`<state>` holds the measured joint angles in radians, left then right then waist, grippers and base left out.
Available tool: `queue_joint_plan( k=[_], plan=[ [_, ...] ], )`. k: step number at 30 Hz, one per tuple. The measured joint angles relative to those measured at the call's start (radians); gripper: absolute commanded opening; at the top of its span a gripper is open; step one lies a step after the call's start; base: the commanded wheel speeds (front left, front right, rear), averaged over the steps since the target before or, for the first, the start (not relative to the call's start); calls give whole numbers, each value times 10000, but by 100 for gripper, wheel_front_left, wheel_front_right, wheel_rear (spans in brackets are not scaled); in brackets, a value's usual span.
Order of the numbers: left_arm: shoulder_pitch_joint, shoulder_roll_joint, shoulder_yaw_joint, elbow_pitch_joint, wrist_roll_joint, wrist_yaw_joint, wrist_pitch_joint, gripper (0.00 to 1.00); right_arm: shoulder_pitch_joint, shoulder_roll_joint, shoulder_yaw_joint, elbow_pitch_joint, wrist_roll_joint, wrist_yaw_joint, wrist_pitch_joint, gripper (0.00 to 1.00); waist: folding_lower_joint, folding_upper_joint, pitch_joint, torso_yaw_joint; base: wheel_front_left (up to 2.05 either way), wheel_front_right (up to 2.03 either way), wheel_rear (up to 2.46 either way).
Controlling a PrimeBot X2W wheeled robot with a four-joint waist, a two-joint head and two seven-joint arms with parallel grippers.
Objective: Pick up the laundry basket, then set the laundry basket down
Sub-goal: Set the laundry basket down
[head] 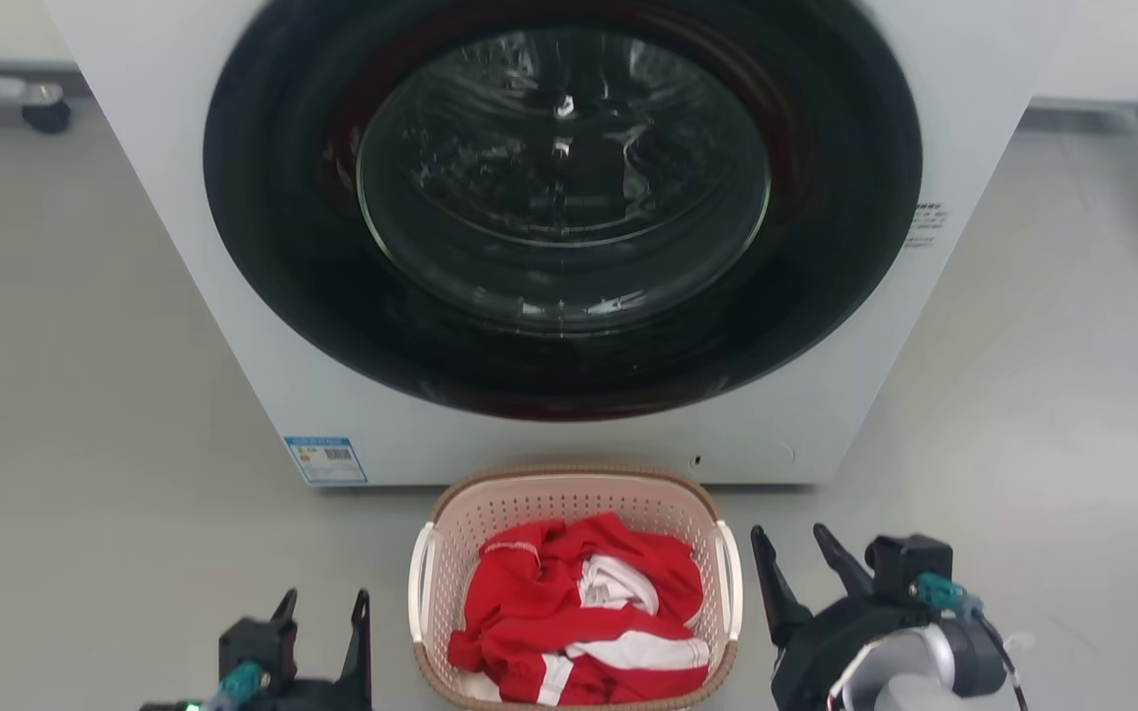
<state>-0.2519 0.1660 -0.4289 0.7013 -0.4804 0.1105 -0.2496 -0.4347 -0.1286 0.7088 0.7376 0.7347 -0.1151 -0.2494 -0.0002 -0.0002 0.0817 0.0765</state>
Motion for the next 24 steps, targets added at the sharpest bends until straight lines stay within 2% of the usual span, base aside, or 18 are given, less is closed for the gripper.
queue_joint_plan(
  k=[11,24],
  plan=[
    [2034,159,857,-1868,508,128,0,100,1737,-81,-894,-1866,-1114,-94,0,100,0,1,-1083,-183,0,0,0],
    [3260,96,1724,-3547,1147,136,0,100,3138,-165,-2230,-3386,-2397,-123,0,100,2,2,-1286,-319,0,0,0]
  ],
)
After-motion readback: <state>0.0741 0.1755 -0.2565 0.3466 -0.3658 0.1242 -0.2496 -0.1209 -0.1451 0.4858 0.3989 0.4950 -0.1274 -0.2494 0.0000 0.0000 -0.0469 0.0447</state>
